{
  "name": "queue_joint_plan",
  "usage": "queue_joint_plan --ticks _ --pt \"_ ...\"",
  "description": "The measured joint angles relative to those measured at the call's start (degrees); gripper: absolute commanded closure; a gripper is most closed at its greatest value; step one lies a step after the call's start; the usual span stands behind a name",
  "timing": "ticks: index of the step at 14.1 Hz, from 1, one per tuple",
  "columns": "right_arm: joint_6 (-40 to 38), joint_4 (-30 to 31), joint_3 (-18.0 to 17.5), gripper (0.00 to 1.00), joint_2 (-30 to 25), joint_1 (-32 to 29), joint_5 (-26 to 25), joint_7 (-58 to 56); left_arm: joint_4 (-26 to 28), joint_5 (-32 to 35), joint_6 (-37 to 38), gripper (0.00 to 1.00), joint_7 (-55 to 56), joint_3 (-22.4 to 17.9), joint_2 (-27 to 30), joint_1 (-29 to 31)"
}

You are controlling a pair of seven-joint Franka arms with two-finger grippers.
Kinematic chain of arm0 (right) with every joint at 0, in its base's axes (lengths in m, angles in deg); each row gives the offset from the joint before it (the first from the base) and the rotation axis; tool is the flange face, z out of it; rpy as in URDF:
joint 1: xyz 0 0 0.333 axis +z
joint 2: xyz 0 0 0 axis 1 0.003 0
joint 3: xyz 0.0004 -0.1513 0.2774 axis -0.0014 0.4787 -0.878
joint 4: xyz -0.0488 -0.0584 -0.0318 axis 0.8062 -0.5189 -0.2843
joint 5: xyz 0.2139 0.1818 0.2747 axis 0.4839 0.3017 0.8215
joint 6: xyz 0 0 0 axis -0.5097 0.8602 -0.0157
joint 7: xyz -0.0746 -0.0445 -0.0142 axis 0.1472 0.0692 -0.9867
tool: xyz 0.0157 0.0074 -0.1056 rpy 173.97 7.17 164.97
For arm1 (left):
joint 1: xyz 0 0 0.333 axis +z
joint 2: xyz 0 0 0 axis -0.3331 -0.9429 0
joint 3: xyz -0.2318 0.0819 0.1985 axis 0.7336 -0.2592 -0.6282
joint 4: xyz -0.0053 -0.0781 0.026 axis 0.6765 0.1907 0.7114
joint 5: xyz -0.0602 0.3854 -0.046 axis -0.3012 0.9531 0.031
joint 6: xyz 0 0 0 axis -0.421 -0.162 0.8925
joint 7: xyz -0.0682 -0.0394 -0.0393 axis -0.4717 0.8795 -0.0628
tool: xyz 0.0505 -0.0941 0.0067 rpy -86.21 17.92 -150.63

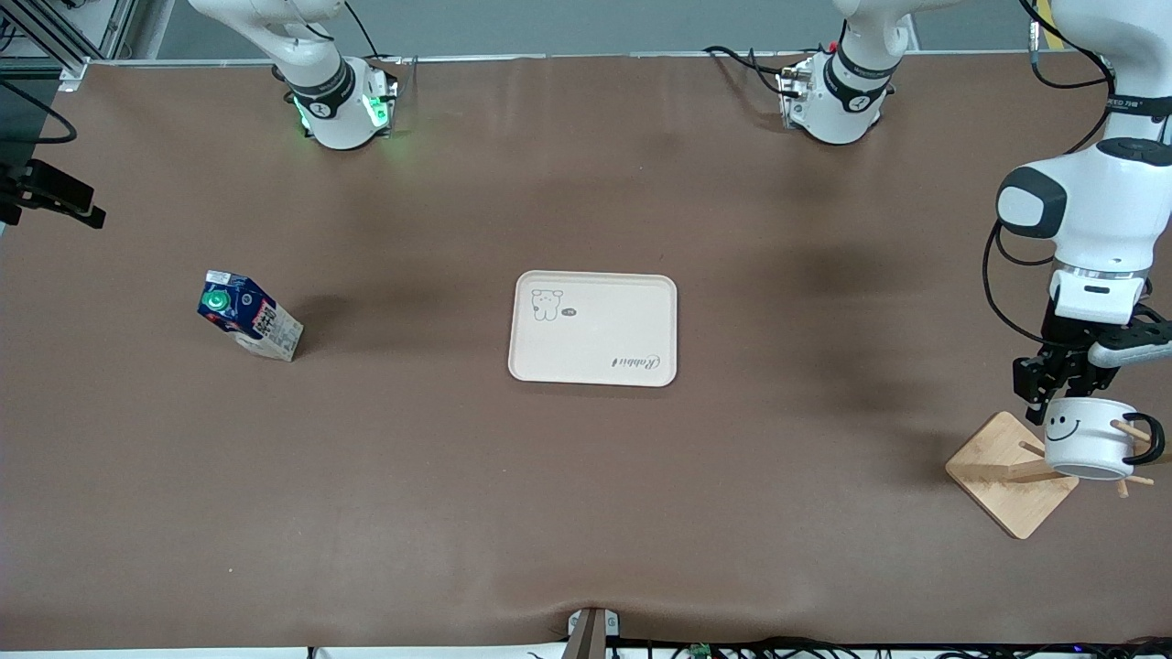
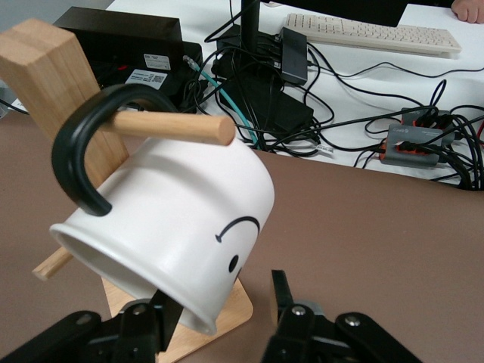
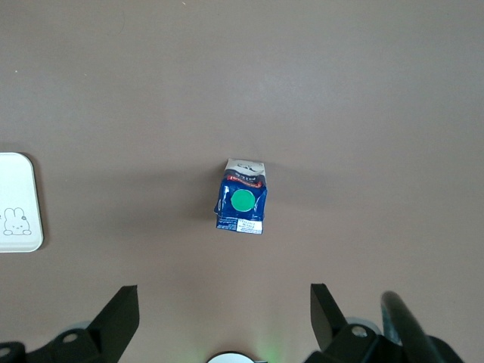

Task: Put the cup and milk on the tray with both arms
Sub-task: 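Close the left gripper on the white mug's rim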

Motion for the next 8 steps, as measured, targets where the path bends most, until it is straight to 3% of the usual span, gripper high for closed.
queue_joint_plan --ticks 8 --pt "0.00 0.00 0.00 0.00 0.06 -0.02 0.00 0.00 0.00 0.00 -0.11 0.77 -0.70 0.06 -0.35 -0.04"
